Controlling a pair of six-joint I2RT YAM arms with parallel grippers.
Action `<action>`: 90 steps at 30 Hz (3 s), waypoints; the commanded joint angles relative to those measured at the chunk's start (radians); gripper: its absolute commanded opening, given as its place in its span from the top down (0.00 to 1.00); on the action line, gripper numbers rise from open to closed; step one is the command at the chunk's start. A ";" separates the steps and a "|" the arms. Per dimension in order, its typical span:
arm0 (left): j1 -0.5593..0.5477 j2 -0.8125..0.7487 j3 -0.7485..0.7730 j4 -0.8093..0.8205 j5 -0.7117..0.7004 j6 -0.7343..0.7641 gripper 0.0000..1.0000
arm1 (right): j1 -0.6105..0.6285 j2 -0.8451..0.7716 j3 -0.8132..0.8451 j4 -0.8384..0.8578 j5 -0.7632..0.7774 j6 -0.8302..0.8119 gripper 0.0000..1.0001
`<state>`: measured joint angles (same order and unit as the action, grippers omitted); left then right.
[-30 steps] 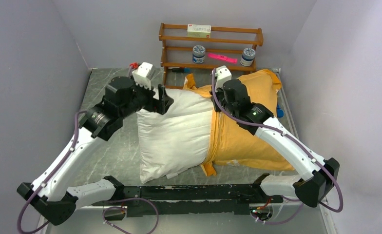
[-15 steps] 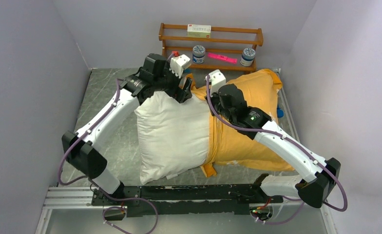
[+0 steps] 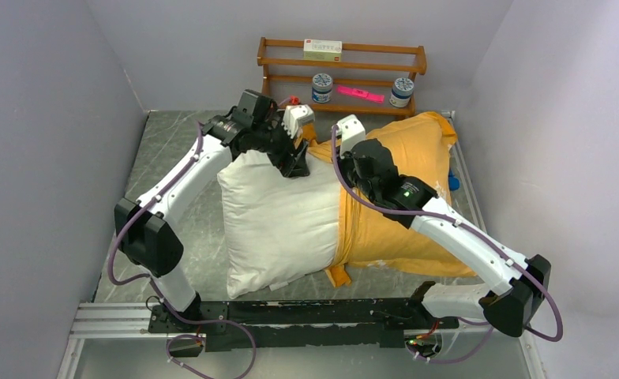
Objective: Remove the pillowcase from the pillow
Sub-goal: Remove the pillow from the pillowcase.
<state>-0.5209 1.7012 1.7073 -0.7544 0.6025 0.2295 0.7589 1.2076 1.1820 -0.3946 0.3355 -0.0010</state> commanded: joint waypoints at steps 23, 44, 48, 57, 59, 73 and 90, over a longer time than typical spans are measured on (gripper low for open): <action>-0.143 -0.496 -0.418 0.032 -0.172 -0.091 0.95 | -0.110 0.004 0.066 -0.081 0.179 0.059 1.00; -0.163 -0.541 -0.442 0.144 -0.184 -0.076 0.95 | -0.098 0.378 0.533 -0.218 -0.446 0.027 0.21; -0.165 -0.541 -0.442 0.143 -0.183 -0.068 0.95 | -0.065 0.484 0.610 -0.273 -0.477 0.010 0.17; -0.168 -0.559 -0.441 0.134 -0.205 -0.057 0.95 | -0.031 0.645 0.692 -0.420 -0.456 -0.049 0.23; -0.168 -0.564 -0.433 0.128 -0.236 -0.055 0.95 | -0.033 0.664 0.692 -0.458 -0.392 -0.073 0.30; -0.168 -0.581 -0.373 0.097 -0.463 -0.048 0.95 | -0.214 0.563 0.608 -0.474 -0.073 -0.072 0.80; -0.090 -0.529 -0.324 0.005 -0.991 -0.116 0.95 | -0.413 0.434 0.551 -0.386 0.062 0.029 1.00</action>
<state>-0.7097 1.2129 1.3308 -0.6334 -0.0341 0.1219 0.4583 1.7176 1.7386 -0.8196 0.1394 0.0456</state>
